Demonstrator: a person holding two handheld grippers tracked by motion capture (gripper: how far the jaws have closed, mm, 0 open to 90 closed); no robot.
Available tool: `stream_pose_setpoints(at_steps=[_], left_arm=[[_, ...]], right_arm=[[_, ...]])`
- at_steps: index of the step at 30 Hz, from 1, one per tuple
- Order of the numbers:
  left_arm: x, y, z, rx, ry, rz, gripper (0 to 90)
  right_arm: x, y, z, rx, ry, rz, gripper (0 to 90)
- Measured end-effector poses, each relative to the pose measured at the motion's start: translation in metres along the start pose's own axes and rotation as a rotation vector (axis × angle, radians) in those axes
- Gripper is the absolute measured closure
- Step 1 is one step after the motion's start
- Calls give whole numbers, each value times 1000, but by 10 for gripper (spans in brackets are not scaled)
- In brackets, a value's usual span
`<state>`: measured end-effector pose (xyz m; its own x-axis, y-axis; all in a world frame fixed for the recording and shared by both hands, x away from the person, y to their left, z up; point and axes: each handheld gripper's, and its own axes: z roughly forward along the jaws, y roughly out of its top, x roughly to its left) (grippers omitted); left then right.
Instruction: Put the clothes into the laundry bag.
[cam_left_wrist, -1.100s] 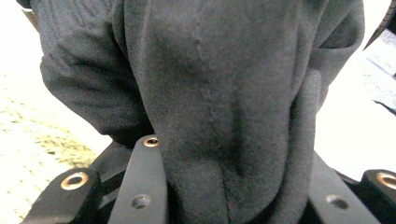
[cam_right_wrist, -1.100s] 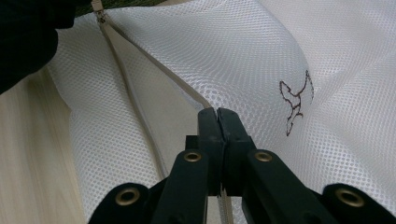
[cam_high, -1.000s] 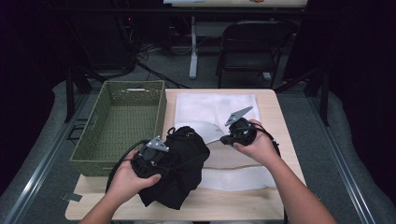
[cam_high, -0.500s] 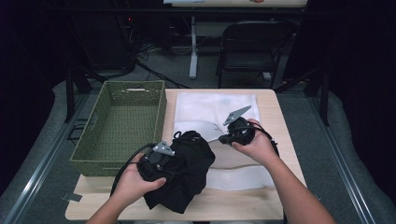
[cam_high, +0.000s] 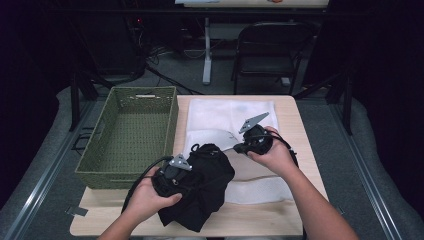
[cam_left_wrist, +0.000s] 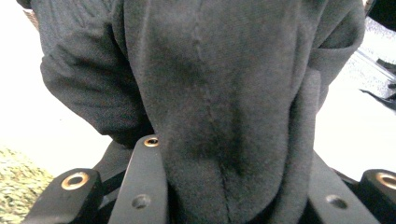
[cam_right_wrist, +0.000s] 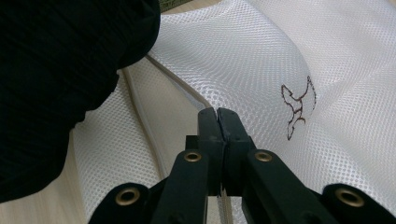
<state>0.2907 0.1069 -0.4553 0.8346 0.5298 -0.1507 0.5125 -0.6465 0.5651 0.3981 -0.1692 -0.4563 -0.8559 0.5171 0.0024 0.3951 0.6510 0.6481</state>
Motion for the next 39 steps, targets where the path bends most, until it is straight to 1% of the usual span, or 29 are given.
stream_pose_setpoints(at_steps=[7,12,16,23,26,28,34,39], left_arm=[[-2,-1,6,5,-8,4,690],[-3,0,8,-6,-15,1,690],[-5,0,10,-1,-12,16,690],[-6,0,15,7,-16,22,691],[-7,1,18,7,-22,15,691],[-7,2,19,3,-24,16,691],[-14,5,21,3,-39,38,692],[-19,8,26,8,-52,58,694]], right_arm=[[-1,1,0,-10,-1,-1,892],[0,1,-1,-10,-3,4,893],[0,1,-1,-12,-3,4,892],[1,2,-2,-14,-2,3,893],[2,3,-3,-17,-3,1,893],[1,3,-3,-19,-5,2,892],[1,3,-2,-21,-3,-2,893],[2,3,-2,-24,-1,3,893]])
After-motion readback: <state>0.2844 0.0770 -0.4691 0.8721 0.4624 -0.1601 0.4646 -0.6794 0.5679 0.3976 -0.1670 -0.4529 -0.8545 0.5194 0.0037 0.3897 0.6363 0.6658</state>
